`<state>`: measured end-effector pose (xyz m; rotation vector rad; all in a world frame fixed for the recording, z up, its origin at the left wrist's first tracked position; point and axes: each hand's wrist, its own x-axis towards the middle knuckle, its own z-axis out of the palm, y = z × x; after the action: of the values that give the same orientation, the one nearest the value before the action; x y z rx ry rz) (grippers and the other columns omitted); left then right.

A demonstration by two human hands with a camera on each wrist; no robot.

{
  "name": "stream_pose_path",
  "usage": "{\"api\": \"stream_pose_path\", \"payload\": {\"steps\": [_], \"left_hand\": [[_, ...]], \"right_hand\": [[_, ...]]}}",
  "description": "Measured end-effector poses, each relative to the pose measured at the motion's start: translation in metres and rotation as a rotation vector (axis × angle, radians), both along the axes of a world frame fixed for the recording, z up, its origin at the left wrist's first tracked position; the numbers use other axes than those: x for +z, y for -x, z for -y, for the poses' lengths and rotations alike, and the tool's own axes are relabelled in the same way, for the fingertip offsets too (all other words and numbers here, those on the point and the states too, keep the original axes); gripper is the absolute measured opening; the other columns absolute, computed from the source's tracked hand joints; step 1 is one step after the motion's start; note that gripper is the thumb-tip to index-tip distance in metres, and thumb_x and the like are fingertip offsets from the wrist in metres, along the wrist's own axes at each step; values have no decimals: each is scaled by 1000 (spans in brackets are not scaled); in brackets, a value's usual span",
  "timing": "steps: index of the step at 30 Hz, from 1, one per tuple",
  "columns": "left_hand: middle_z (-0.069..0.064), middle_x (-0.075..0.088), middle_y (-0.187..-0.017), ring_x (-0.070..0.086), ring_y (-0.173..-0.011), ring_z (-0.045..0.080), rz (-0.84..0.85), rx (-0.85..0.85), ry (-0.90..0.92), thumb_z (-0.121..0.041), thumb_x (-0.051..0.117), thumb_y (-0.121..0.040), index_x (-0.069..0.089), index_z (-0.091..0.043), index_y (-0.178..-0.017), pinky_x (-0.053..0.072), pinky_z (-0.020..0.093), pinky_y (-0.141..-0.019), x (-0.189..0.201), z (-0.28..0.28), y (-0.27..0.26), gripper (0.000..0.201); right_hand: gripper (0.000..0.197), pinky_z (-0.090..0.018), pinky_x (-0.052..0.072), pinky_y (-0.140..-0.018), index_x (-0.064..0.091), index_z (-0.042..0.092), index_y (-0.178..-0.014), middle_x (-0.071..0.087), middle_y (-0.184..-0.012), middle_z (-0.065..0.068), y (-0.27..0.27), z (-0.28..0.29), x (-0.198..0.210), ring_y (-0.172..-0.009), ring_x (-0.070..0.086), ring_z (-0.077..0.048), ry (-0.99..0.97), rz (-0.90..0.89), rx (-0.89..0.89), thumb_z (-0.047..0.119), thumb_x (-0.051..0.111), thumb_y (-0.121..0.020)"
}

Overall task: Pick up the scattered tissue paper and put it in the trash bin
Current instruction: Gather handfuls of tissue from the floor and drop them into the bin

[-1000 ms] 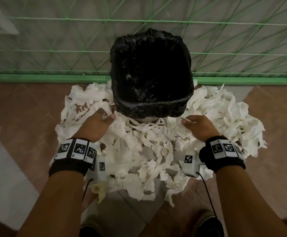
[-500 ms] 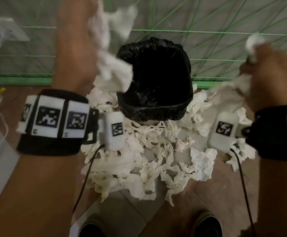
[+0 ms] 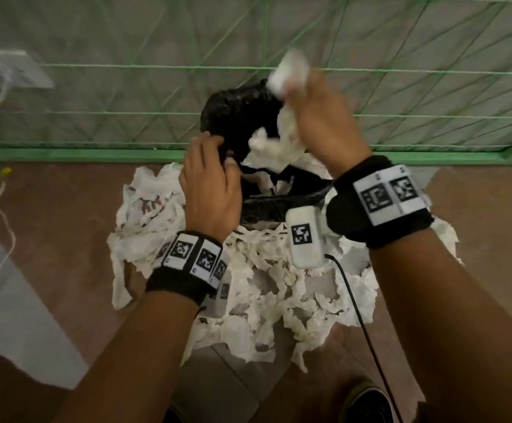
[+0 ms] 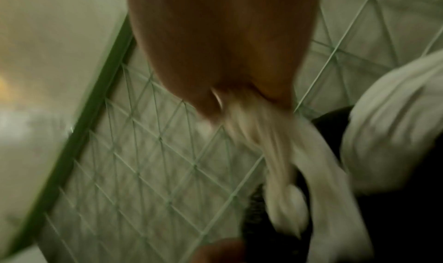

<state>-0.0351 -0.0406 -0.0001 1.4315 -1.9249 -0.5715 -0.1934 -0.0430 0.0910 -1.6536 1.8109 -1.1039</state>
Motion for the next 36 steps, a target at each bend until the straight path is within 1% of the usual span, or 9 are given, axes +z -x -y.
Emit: {"api": "stream_pose_path", "payload": {"steps": [3, 11, 15, 19, 21, 24, 28, 32, 36], "left_hand": [[7, 33, -150, 35, -138, 21, -3, -18, 23, -21, 35, -97, 44, -8, -131, 34, 39, -112, -18, -3, 0, 37], [7, 35, -151, 42, -133, 23, -18, 49, 51, -20, 31, -97, 47, -8, -129, 47, 41, -97, -21, 19, 13, 38], [7, 34, -146, 43, -128, 17, -281, 150, 24, -28, 33, -101, 43, -17, -134, 42, 28, -98, -23, 15, 6, 37], [1, 36, -130, 45, -105, 0, -431, 364, -115, -28, 32, -100, 43, -15, -129, 36, 7, -85, -58, -15, -17, 34], [5, 39, -127, 47, -111, 15, -309, 346, -225, -30, 37, -98, 42, -15, -127, 40, 27, -97, -89, -31, -33, 33], [12, 36, -137, 42, -122, 37, 220, 183, -442, -38, 48, -92, 37, -24, -134, 41, 53, -99, -129, -55, -52, 45], [11, 29, -148, 33, -134, 37, 655, -62, -496, -48, 50, -90, 26, -36, -145, 31, 56, -108, -163, -86, -66, 61], [16, 42, -137, 40, -123, 37, 805, -110, -487, -32, 49, -94, 46, -16, -133, 34, 54, -106, -179, -94, -73, 42], [17, 55, -121, 50, -108, 37, 819, -88, -411, -27, 49, -94, 61, -9, -110, 42, 51, -88, -172, -90, -72, 26]], "right_hand": [[36, -29, 45, -87, 52, 16, -123, 56, -113, 2, 6, -23, -26, -101, 54, -12, -393, -167, 113, 37, 57, -93], [17, -35, 53, -82, 59, 22, -87, 64, -85, 8, 63, -41, -44, -85, 66, -20, 140, 205, -656, 8, 52, -84], [18, -24, 40, -76, 60, 11, -105, 60, -100, -3, 68, -87, -117, -93, 57, -20, -368, 171, -859, 12, 50, -90], [49, -44, 51, -94, 43, 34, -133, 43, -140, -8, 54, -123, -163, -118, 56, -31, -504, 456, -735, 17, 55, -89], [68, -46, 54, -93, 36, 55, -134, 34, -146, 1, 48, -118, -154, -118, 58, -27, -349, 740, -596, 8, 52, -87], [65, -41, 57, -88, 44, 60, -124, 43, -144, 2, 45, -95, -129, -115, 60, -21, -213, 773, -410, 6, 49, -88], [21, -30, 48, -72, 58, 11, -99, 59, -87, 1, 49, -75, -121, -78, 55, -11, -130, 376, -500, 21, 39, -102], [23, -7, 35, -59, 53, 16, -92, 50, -74, 15, 62, -79, -97, -64, 47, 4, 5, 150, -677, 25, 35, -104], [32, -31, 43, -68, 63, 9, -93, 56, -78, 3, 52, -63, -43, -75, 52, -16, 104, 3, -476, 33, 43, -99]]}}
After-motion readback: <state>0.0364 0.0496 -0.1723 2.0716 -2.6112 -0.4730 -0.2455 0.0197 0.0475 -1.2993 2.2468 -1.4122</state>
